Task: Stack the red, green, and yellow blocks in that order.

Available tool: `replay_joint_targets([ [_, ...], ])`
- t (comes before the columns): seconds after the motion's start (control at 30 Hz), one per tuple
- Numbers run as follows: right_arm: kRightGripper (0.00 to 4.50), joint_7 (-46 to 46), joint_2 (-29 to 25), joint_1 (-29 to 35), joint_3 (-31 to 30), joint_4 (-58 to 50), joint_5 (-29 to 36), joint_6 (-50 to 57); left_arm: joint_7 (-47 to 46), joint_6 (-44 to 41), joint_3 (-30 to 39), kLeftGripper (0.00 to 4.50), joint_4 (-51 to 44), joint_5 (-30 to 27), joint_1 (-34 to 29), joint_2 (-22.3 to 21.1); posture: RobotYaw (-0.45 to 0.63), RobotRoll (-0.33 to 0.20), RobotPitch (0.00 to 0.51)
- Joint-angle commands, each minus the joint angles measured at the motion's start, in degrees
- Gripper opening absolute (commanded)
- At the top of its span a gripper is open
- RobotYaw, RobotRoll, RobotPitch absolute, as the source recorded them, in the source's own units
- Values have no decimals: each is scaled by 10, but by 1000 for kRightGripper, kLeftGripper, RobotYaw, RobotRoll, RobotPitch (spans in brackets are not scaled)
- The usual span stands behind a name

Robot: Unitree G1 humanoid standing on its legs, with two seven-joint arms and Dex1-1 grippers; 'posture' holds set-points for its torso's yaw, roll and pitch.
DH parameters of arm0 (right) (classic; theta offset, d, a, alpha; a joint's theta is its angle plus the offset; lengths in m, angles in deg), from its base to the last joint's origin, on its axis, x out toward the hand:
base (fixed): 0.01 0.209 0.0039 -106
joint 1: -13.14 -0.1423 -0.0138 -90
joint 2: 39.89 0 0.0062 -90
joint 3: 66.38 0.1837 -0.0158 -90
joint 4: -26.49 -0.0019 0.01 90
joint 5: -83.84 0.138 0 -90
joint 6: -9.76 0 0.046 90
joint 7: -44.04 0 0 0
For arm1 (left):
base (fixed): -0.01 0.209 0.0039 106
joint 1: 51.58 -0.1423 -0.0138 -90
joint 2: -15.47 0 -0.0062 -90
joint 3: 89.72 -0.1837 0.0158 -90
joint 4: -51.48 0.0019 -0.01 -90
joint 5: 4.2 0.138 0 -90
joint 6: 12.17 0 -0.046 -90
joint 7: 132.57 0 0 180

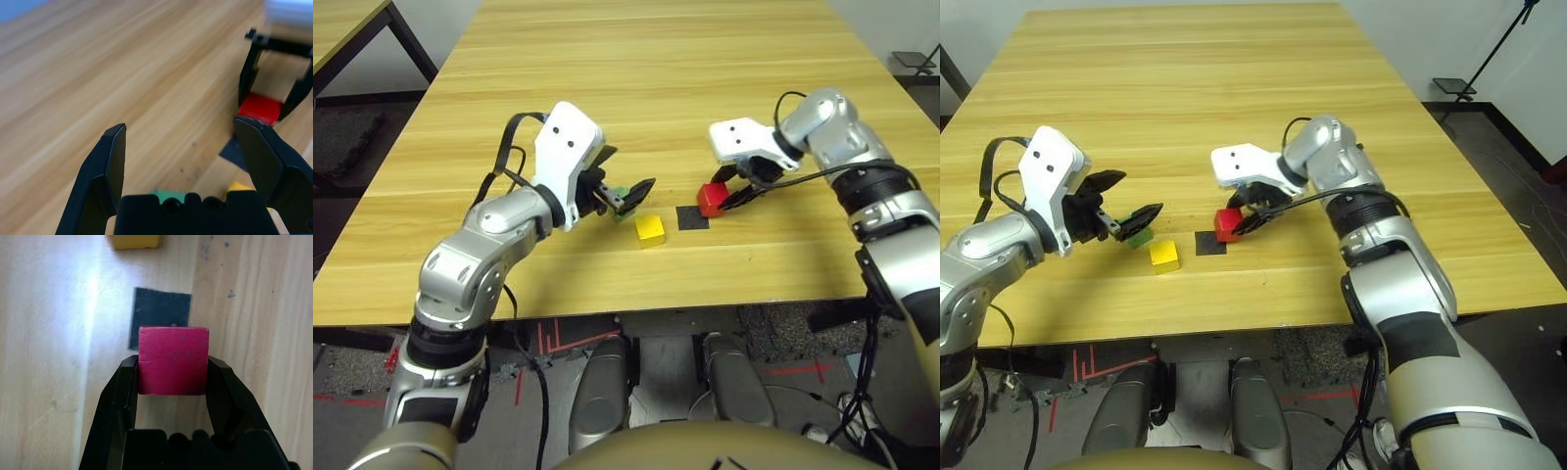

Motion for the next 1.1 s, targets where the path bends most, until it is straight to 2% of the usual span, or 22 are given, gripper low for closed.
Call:
replay_joint_targets([
  [0.03,2066,-36,13,0,-13,-19,-18,53,-3,-2,-11,4500,6,9,-7,5,585,-267,97],
  [0.23,2066,-38,25,-7,-22,-24,-16,95,-9,-8,-4,4500,-4,10,-23,7,605,-275,108],
  [0.6,2067,10,13,2,-36,-73,-2,117,-20,-3,6,4500,3,8,-27,18,616,-286,139],
  [1.1,2066,1,28,1,-34,-35,0,120,-20,2,15,4500,2,10,-46,15,621,-279,147],
])
